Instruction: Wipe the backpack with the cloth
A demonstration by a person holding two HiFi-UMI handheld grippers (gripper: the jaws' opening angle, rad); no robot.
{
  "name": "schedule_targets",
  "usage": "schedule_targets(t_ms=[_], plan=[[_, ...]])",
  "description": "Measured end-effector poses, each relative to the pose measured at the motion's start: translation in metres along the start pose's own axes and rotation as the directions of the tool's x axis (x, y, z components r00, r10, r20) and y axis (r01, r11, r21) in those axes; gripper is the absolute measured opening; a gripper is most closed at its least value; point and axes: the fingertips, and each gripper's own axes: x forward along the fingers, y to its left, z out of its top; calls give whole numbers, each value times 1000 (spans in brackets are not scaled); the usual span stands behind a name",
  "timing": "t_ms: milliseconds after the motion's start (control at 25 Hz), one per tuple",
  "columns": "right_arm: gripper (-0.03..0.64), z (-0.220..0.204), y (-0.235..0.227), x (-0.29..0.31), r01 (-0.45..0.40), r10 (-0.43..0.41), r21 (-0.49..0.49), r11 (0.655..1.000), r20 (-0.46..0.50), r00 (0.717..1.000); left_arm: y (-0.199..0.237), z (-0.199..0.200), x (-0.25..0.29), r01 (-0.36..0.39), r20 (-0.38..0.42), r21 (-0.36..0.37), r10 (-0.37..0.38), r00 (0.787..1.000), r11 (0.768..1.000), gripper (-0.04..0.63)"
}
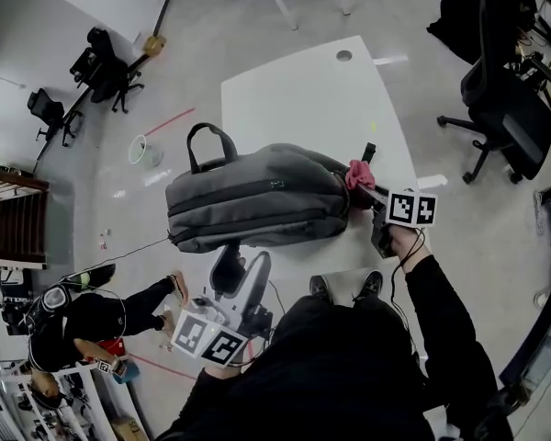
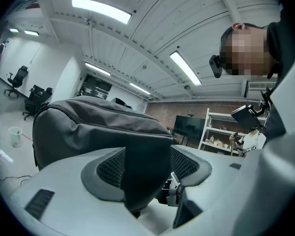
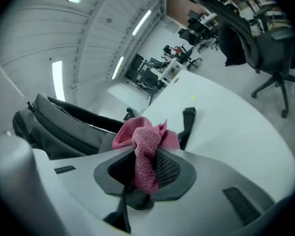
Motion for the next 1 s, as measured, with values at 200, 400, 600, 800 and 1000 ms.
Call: schedule_targets(t_ms=[200, 400, 600, 800, 1000], plan=[[91, -20, -24, -13, 10, -11, 46, 999, 23, 1000, 2, -3, -2, 5, -6, 5, -5, 1000, 1000, 296], [91, -50, -34, -2, 123, -171, -252, 960, -180, 969, 0, -6, -5, 6, -18, 6, -6, 1000, 1000, 296], [91, -49, -24, 21, 99, -238, -482, 871, -237, 942, -2, -8, -5, 7, -22, 7, -7, 1000, 1000, 296], [91, 27, 37, 7, -11, 0, -456, 890, -24, 1000, 0, -10, -4, -1, -20, 4, 1, 1000, 1000, 296], [91, 77, 48, -41, -59, 105, -241, 969, 181, 978, 0, -8, -1, -10, -14, -6, 10, 1000, 1000, 296]])
